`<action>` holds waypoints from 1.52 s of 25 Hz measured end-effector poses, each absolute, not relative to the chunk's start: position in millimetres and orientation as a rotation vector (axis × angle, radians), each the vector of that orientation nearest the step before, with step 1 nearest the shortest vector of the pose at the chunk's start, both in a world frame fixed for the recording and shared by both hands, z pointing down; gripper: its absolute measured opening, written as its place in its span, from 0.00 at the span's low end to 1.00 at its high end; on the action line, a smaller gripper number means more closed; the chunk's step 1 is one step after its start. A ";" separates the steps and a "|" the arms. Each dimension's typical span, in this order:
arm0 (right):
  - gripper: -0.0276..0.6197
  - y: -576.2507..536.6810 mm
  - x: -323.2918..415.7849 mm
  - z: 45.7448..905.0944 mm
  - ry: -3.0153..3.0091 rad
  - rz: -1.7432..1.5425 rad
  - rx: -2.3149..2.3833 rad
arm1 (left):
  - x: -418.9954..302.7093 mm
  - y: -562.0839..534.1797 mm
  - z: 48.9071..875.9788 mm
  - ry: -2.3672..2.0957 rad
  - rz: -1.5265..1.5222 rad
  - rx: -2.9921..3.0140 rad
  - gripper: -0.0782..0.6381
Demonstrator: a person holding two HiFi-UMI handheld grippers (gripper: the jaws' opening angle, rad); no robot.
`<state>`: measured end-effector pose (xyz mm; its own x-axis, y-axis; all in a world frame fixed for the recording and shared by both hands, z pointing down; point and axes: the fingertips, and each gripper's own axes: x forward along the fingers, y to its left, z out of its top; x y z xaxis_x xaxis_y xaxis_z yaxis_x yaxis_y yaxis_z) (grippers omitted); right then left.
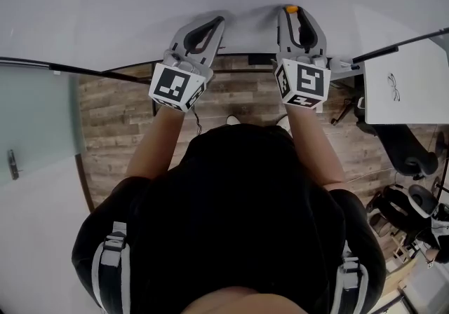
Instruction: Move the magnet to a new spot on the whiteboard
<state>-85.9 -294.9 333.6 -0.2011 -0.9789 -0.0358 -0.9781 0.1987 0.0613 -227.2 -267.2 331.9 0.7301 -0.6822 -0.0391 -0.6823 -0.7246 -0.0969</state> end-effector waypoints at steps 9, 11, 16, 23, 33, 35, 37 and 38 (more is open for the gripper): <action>0.23 -300.7 -82.4 334.3 -2.330 -0.158 2.066 | -224.8 -272.7 331.4 1.083 0.014 -2.839 0.12; 0.23 -301.6 -82.1 334.3 -2.321 -0.164 2.081 | -223.3 -274.0 330.0 1.072 0.016 -2.837 0.12; 0.24 -302.1 -82.3 334.0 -2.299 -0.175 2.102 | -219.9 -275.7 327.9 1.059 0.027 -2.838 0.12; 0.24 -302.4 -85.7 333.6 -2.289 -0.178 2.113 | -212.7 -274.3 324.6 1.041 0.028 -2.831 0.12; 0.26 -288.6 -78.2 329.8 -2.400 -0.121 2.052 | -208.4 -266.1 323.1 1.072 0.036 -2.834 0.12; 0.26 -280.8 -76.4 330.9 -2.444 -0.114 1.998 | -206.5 -263.7 323.1 1.074 0.040 -2.834 0.12; 0.24 -272.6 -75.2 332.3 -2.480 -0.110 1.937 | -204.6 -261.9 323.1 1.077 0.044 -2.836 0.12; 0.23 -269.1 -75.2 332.8 -2.498 -0.109 1.904 | -203.7 -261.1 323.1 1.077 0.044 -2.837 0.12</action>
